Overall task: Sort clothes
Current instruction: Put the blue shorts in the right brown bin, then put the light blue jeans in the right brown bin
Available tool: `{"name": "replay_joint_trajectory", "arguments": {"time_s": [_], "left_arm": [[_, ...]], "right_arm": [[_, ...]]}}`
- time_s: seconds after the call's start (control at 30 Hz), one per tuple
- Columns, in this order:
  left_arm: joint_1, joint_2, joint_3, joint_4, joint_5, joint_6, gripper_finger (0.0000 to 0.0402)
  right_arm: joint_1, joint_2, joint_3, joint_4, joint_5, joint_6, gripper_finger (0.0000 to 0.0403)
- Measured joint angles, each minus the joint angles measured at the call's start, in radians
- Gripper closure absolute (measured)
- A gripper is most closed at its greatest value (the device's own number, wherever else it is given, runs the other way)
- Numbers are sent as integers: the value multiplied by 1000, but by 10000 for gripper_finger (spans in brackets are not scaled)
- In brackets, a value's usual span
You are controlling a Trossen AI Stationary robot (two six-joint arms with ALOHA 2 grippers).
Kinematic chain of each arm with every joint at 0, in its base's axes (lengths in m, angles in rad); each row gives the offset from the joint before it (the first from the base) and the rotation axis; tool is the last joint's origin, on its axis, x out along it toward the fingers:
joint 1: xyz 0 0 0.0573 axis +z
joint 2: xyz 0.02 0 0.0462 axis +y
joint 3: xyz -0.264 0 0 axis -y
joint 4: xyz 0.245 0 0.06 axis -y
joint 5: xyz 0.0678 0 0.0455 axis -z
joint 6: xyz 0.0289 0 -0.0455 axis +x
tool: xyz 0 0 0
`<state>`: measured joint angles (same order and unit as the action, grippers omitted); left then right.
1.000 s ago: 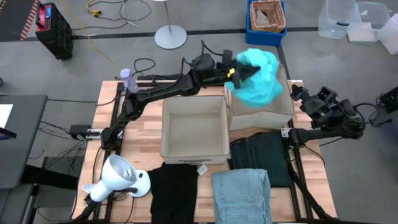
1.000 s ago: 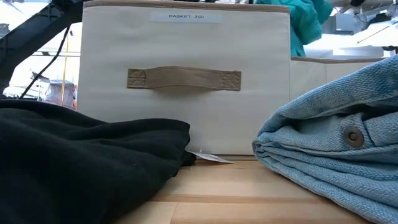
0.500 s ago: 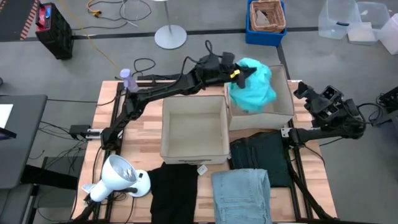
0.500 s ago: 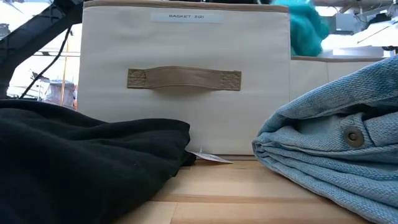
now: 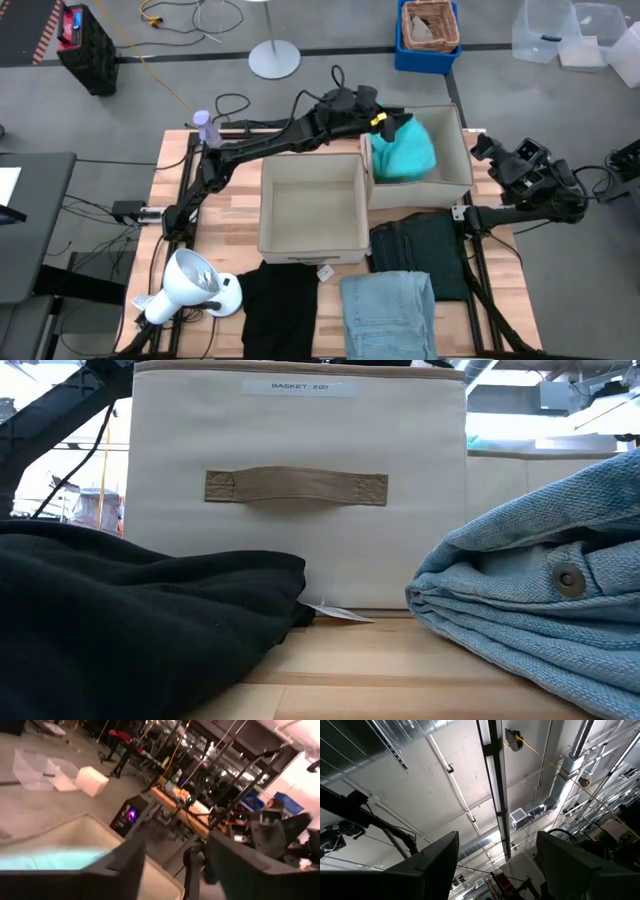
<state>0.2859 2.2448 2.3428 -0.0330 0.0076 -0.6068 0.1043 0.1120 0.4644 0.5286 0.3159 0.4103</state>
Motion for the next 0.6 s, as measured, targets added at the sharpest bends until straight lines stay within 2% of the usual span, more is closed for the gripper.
{"name": "replay_joint_trajectory", "arguments": {"time_s": [0.07, 0.13, 0.27, 0.33, 0.5, 0.6], "left_arm": [[-1, 0, 0, -6, 55, -35, 142], [-2, -5, 0, -5, 108, -93, 124], [-12, -50, 0, -60, 163, -40, 125], [-31, -101, 0, -147, 115, 55, 135], [-88, -258, 0, -437, -89, 289, 171], [-123, -352, 0, -576, -135, 356, 191]], "right_arm": [[0, 0, 0, -2, -1, 0, 117], [0, 0, 0, -6, -2, 0, 117], [0, 0, 0, -24, -21, 32, 117], [0, 0, 0, -51, -44, 60, 117], [0, 0, 0, -127, -81, 123, 117], [0, 0, 0, -151, -84, 159, 117]]}}
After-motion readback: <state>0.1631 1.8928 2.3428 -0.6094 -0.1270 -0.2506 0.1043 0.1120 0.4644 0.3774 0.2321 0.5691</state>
